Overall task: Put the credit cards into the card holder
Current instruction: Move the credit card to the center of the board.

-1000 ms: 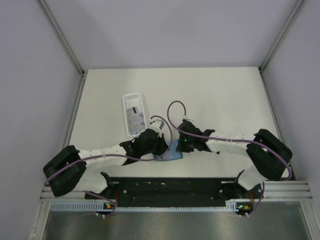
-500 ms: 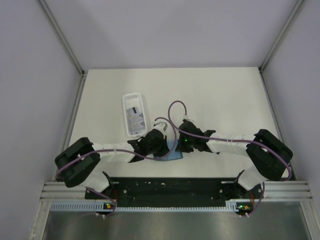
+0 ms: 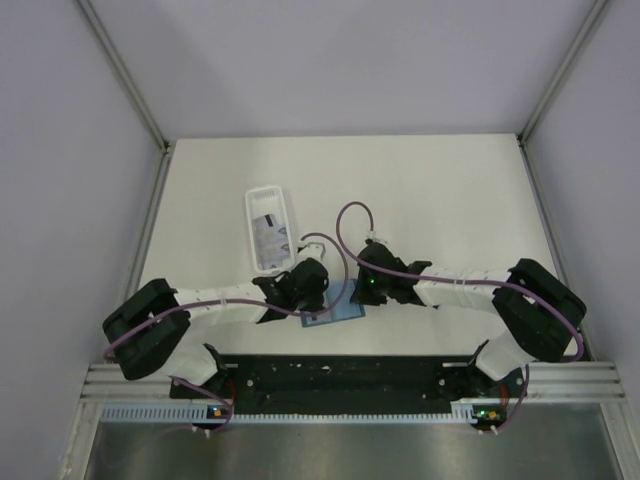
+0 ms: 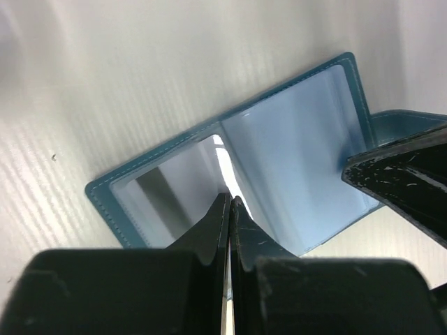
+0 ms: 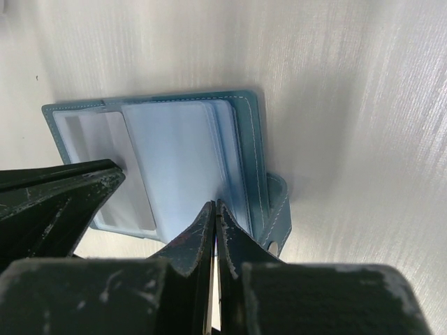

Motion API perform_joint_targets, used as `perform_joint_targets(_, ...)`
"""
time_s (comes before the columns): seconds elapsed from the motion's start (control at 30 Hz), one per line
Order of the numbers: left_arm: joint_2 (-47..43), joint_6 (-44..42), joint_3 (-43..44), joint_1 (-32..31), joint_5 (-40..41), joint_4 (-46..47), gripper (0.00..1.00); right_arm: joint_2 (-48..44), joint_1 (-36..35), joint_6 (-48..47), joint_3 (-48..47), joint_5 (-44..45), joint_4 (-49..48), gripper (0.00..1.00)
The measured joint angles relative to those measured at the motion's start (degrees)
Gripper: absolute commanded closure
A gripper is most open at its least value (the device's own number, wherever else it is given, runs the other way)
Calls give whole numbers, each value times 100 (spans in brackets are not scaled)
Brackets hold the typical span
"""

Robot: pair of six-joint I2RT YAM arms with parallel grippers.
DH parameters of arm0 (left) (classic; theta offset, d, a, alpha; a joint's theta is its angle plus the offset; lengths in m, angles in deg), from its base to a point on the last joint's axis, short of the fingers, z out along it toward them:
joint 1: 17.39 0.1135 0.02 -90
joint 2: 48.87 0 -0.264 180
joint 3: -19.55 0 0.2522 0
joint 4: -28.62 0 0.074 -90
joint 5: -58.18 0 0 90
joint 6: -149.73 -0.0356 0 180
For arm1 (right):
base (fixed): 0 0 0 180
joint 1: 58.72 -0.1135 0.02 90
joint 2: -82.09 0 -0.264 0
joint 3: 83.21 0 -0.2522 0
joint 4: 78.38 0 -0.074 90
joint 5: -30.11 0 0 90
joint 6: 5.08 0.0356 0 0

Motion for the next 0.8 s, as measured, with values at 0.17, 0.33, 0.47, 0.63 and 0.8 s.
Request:
perform_joint_targets(0.17, -195, 42, -22, 0, 238, -319, 100, -24, 0, 0, 31, -2, -31, 100)
perform_joint_targets(0.33, -396, 68, -92, -2, 330, -509, 100, -26, 0, 0, 31, -2, -31, 100)
perform_joint_targets(0.47, -555, 57, -116, 0, 358, -562, 100, -28, 0, -2, 31, -2, -31, 100)
perform_joint_targets(0.63, -887, -50, -118, 0, 326, -573, 100, -33, 0, -2, 37, -2, -31, 100)
perform_joint_targets(0.8, -848, -184, -35, 0, 129, -428, 100, -35, 0, -4, 39, -2, -31, 100)
